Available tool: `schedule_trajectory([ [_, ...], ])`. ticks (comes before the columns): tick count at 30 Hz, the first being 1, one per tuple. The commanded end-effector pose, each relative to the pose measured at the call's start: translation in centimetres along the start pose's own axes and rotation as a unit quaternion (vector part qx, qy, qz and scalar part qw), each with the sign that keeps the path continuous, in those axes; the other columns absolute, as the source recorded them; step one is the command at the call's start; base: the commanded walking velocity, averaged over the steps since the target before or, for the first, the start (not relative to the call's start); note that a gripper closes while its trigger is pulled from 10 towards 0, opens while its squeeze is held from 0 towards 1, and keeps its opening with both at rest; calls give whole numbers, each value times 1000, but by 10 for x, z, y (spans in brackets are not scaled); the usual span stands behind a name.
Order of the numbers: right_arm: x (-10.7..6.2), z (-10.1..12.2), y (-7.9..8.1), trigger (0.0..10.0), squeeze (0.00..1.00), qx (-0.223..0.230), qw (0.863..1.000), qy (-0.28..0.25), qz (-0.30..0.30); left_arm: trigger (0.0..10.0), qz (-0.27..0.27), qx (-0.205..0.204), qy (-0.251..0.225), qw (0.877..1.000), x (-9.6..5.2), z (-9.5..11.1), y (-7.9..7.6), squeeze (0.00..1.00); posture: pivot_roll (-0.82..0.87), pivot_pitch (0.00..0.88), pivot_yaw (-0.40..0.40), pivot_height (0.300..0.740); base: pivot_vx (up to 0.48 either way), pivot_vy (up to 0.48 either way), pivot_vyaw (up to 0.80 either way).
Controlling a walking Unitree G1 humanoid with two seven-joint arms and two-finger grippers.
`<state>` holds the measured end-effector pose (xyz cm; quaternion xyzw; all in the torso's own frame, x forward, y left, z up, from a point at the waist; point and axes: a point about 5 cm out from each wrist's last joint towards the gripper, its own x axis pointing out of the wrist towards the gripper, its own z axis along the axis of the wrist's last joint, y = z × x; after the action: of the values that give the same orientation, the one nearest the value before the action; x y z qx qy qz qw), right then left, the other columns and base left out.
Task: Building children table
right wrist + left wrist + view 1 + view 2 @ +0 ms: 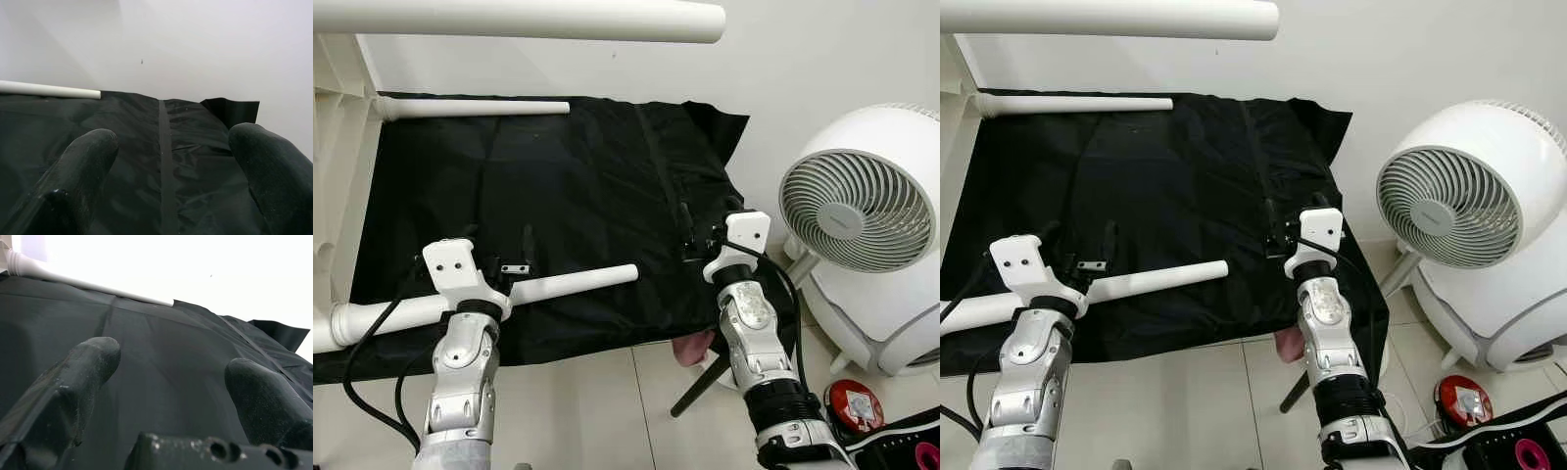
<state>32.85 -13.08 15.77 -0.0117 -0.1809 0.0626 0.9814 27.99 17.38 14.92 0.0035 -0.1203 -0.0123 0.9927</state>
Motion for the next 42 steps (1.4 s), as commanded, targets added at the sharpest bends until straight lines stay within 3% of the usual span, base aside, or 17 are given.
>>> schedule_trajectory([
  [1,-1,-1,0,10000,0,-2,1000,4,1,10000,50,3,7,999,-1,-2,5,0,72,56,-90,740,0,390,0],
  [21,0,-1,2,10000,0,-2,1000,5,13,10000,57,-1,3,998,-1,-1,5,0,84,32,-108,740,0,398,0],
  [40,1,-2,9,10000,0,-4,999,7,35,10000,52,17,-8,998,-10,0,2,0,109,6,-119,740,0,0,0],
  [42,2,-3,10,10000,0,-8,999,7,39,10000,21,31,-12,999,-12,1,-5,0,111,6,-123,740,0,0,0],
])
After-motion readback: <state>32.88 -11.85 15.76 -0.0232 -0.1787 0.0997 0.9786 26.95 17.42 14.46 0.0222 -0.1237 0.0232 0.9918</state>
